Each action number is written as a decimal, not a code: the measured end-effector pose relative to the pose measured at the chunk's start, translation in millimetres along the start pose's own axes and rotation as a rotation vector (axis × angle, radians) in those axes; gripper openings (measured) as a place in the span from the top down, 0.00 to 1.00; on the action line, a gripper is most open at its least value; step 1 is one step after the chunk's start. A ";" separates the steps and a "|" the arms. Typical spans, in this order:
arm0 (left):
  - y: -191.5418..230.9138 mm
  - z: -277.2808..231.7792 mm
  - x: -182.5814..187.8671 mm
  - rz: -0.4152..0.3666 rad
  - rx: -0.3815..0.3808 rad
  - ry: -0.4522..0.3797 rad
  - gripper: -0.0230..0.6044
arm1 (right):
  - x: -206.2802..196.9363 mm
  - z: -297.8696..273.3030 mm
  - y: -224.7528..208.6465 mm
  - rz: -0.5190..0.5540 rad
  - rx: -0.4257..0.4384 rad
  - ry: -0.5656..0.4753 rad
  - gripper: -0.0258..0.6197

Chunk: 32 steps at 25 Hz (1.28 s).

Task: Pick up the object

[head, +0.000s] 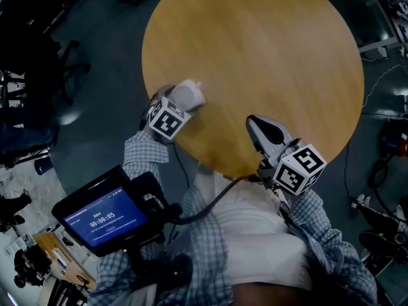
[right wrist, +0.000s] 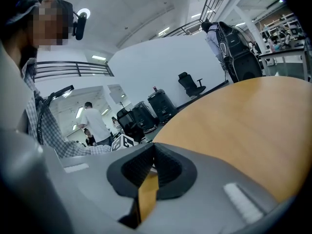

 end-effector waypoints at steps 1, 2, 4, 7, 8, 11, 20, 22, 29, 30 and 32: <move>-0.9 2.8 1.8 0.023 0.002 -0.029 0.22 | 0.7 1.3 -0.6 0.000 -0.002 -0.002 0.95; -3.5 8.1 4.7 0.047 0.004 -0.063 0.22 | 2.1 3.6 -0.6 0.001 -0.003 -0.005 0.95; -14.7 24.7 12.7 0.089 0.003 -0.132 0.22 | 6.3 11.4 1.9 0.003 -0.005 -0.015 0.95; -38.5 51.4 28.0 0.150 -0.024 -0.266 0.22 | 12.1 19.7 6.8 0.007 -0.001 -0.032 0.95; -44.5 57.9 33.0 0.172 -0.037 -0.316 0.22 | 13.4 18.8 6.7 0.007 0.003 -0.037 0.95; -56.6 69.0 45.2 0.228 -0.082 -0.460 0.22 | 15.7 8.7 1.0 0.008 0.014 -0.048 0.95; -91.5 128.6 81.9 0.315 -0.226 -0.877 0.22 | 26.6 -1.2 2.7 0.000 0.032 -0.082 0.95; -96.4 133.0 85.5 0.306 -0.233 -0.898 0.22 | 27.3 -1.6 2.8 -0.001 0.039 -0.084 0.95; -101.7 133.3 95.0 0.302 -0.232 -0.919 0.22 | 31.4 -3.7 3.9 0.011 0.071 -0.081 0.95; -101.4 132.9 95.1 0.302 -0.231 -0.919 0.22 | 31.6 -4.5 4.5 0.013 0.074 -0.080 0.95; -103.4 133.2 93.1 0.304 -0.231 -0.918 0.22 | 30.4 -4.3 6.7 0.016 0.078 -0.079 0.95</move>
Point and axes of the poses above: the fingertips, and each gripper's own axes: z backward along the fingers, y to its left, x out of its top, the point moved 2 cm from there along z, backward along the fingers, and after that the axes turned 14 degrees about -x, right-handed, at the moved point
